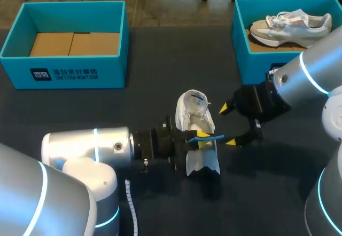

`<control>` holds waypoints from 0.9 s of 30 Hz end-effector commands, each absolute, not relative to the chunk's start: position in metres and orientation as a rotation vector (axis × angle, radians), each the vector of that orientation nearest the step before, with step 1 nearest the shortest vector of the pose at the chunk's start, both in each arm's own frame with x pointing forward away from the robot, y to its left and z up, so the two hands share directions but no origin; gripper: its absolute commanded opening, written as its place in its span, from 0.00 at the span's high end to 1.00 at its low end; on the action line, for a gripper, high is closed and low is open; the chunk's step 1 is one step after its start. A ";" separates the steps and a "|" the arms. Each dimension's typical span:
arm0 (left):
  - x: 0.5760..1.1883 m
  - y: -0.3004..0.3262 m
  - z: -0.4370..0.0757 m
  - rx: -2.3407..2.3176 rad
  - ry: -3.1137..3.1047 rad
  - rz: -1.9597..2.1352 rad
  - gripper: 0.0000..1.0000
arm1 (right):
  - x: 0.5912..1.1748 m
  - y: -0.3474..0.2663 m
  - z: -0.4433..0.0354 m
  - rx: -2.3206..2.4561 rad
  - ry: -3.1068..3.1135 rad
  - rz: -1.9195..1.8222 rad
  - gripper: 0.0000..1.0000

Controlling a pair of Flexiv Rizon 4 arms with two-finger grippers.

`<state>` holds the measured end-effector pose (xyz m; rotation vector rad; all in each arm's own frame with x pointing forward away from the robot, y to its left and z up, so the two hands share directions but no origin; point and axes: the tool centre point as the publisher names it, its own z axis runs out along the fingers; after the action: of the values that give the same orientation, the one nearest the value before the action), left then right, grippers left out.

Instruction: Take the shoe out of the shoebox, open the shoe tongue, remove and reinsert the insole, then place the shoe into the shoebox

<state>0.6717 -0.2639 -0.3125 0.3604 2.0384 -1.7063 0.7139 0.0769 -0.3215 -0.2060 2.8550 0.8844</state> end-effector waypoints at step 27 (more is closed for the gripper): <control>0.693 -0.267 -0.340 0.464 2.041 -1.590 1.00 | 0.714 0.078 -0.322 -0.205 2.855 0.882 0.00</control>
<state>0.6900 -0.2643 -0.3383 0.4638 2.0372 -1.5932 0.7139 0.0770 -0.3216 -0.2062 2.8549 0.8845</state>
